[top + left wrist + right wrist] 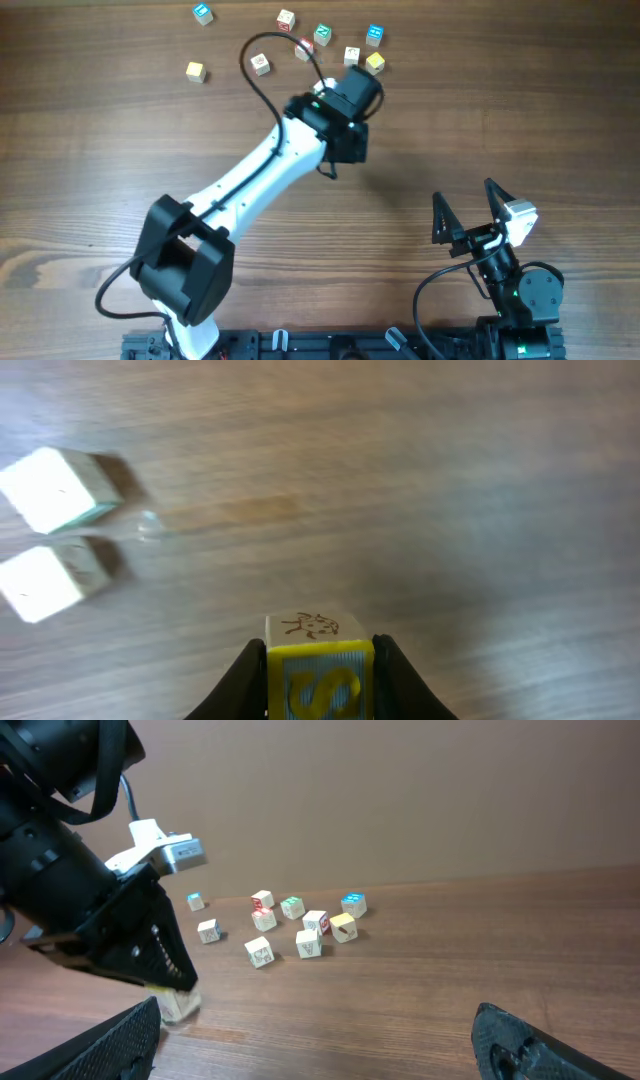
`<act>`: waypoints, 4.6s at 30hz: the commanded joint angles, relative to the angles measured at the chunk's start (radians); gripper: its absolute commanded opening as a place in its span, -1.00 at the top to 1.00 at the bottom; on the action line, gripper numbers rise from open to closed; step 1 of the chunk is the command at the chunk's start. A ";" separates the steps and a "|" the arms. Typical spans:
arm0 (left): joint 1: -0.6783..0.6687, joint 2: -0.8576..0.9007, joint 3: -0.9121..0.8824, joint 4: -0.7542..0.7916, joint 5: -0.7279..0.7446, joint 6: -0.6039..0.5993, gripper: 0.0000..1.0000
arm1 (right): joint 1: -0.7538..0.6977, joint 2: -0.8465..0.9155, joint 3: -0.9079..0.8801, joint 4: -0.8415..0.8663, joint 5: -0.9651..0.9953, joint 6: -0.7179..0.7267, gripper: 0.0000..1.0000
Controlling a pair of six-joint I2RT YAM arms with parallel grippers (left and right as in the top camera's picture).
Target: Form a circle
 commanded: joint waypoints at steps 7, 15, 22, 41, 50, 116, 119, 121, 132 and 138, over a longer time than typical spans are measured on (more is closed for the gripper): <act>0.026 0.074 0.005 0.038 -0.058 0.174 0.63 | 0.005 -0.008 -0.001 0.005 0.009 -0.005 -1.00; 0.030 0.167 -0.001 0.163 -0.203 0.266 0.60 | 0.005 -0.008 -0.001 0.005 0.009 -0.005 -0.99; 0.080 0.214 -0.001 0.234 -0.177 0.332 0.57 | 0.005 -0.008 -0.001 0.005 0.009 -0.005 -0.99; 0.134 0.214 -0.001 0.216 -0.054 0.383 0.56 | 0.005 -0.008 -0.001 0.005 0.009 -0.006 -0.99; 0.133 0.214 -0.001 0.216 -0.054 0.383 0.53 | 0.005 -0.008 -0.001 0.005 0.009 -0.006 -1.00; 0.188 0.225 -0.061 0.243 0.035 0.432 -0.01 | 0.005 -0.008 -0.001 0.005 0.009 -0.006 -0.99; 0.188 0.225 -0.061 0.242 0.035 0.432 0.05 | 0.005 -0.008 -0.001 0.005 0.009 -0.006 -1.00; 0.188 0.225 -0.061 0.243 0.035 0.432 0.19 | 0.005 -0.008 -0.001 0.005 0.009 -0.005 -1.00; 0.188 0.225 -0.061 0.221 0.035 0.436 0.42 | 0.005 -0.008 -0.001 0.005 0.009 -0.006 -1.00; 0.188 0.225 -0.061 0.211 0.031 0.484 0.34 | 0.005 -0.008 -0.001 0.005 0.009 -0.006 -0.99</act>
